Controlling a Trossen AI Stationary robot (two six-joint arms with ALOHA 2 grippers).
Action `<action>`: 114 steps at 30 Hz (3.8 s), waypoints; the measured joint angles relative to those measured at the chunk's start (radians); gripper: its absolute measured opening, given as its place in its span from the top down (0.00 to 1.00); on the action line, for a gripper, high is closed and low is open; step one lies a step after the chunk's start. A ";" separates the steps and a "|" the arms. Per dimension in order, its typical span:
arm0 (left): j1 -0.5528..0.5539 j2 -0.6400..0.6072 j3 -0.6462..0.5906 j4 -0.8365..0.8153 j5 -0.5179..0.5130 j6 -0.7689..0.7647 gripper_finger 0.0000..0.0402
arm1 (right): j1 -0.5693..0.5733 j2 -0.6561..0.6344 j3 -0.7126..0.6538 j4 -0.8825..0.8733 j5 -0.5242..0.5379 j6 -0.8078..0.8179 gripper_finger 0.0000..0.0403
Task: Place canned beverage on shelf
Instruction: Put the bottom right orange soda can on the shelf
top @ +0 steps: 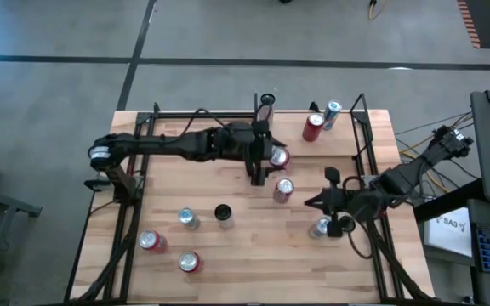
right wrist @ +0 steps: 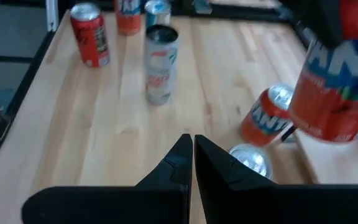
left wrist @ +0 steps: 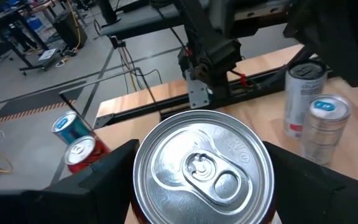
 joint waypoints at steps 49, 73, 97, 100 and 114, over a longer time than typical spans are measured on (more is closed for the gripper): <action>0.152 0.150 0.097 -0.019 0.047 0.069 0.28 | -0.318 -0.058 -0.002 0.204 -0.053 -0.382 0.98; 0.177 0.300 0.253 -0.070 0.047 0.029 0.28 | -0.317 -0.118 -0.002 0.091 -0.087 -0.303 0.98; 0.200 0.337 0.259 -0.070 0.049 -0.053 0.28 | -0.317 -0.116 -0.007 0.096 -0.086 -0.293 0.98; 0.207 0.348 0.264 -0.066 0.049 -0.084 0.28 | -0.317 -0.116 -0.008 0.096 -0.086 -0.286 0.98; 0.209 0.379 0.265 -0.038 0.048 -0.089 0.28 | -0.317 -0.115 -0.013 0.096 -0.079 -0.275 0.98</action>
